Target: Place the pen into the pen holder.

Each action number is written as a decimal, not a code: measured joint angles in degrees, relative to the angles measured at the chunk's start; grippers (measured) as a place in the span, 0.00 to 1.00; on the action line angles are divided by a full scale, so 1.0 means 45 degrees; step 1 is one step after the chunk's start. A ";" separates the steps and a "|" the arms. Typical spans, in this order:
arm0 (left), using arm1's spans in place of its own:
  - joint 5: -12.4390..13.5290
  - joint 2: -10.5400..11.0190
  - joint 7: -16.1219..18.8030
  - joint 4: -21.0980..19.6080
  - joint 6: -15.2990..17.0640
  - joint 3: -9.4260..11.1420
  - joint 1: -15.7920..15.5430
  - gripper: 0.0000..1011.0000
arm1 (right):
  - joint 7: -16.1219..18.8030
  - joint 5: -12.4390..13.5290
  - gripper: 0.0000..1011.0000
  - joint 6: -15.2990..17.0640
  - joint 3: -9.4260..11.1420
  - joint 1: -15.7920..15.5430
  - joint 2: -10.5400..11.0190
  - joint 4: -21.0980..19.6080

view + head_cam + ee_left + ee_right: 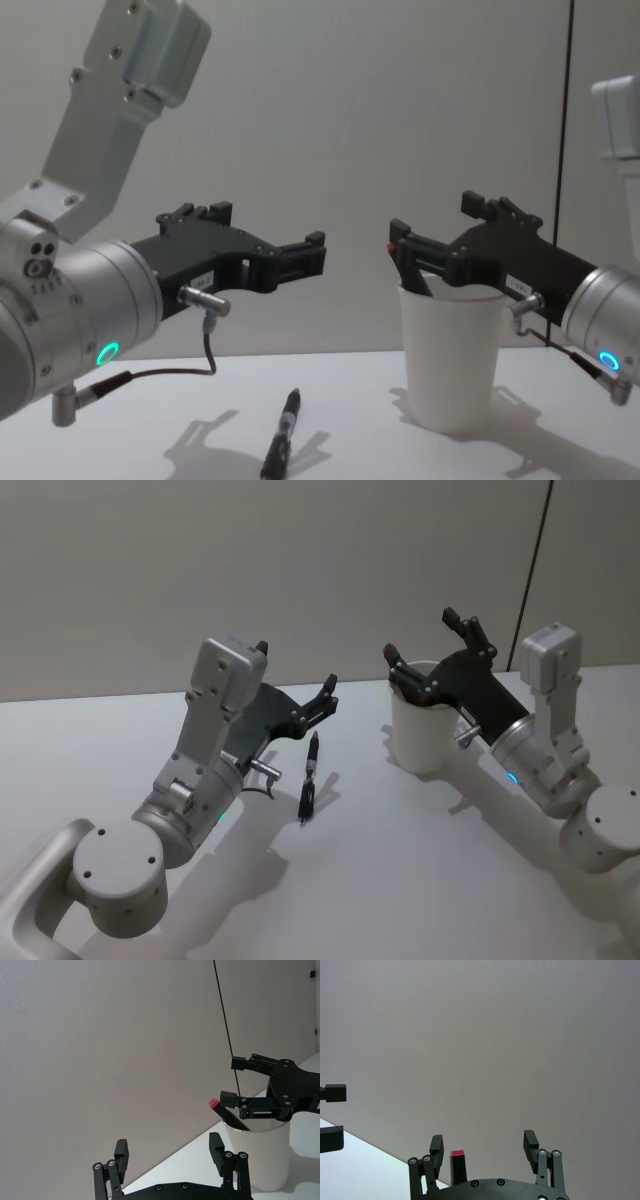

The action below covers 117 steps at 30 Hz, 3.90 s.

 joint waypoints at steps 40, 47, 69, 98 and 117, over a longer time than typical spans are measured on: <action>0.0000 0.0000 0.0001 0.0000 -0.0001 0.0000 0.0000 0.99 | -0.1976 0.1112 0.99 0.2602 0.0577 -0.2999 0.1547 -0.4811; 0.0000 0.0000 0.0001 0.0000 0.0000 0.0001 0.0000 0.99 | -0.2473 0.1457 0.99 0.3621 0.0635 -0.3791 0.1954 -0.5977; 0.0000 0.0000 0.0002 0.0000 -0.0001 0.0001 0.0000 0.99 | -0.3670 0.2283 0.99 0.6081 0.0794 -0.5700 0.2939 -0.8765; -0.1115 0.0665 -0.0211 -0.0876 0.0875 -0.0286 0.0749 0.99 | -0.3669 0.2280 0.99 0.6082 0.0794 -0.5705 0.2936 -0.8774; -0.1897 0.1356 -0.0228 -0.1972 0.2158 -0.0377 0.1742 0.99 | -0.3662 0.2274 0.99 0.6080 0.0793 -0.5705 0.2936 -0.8774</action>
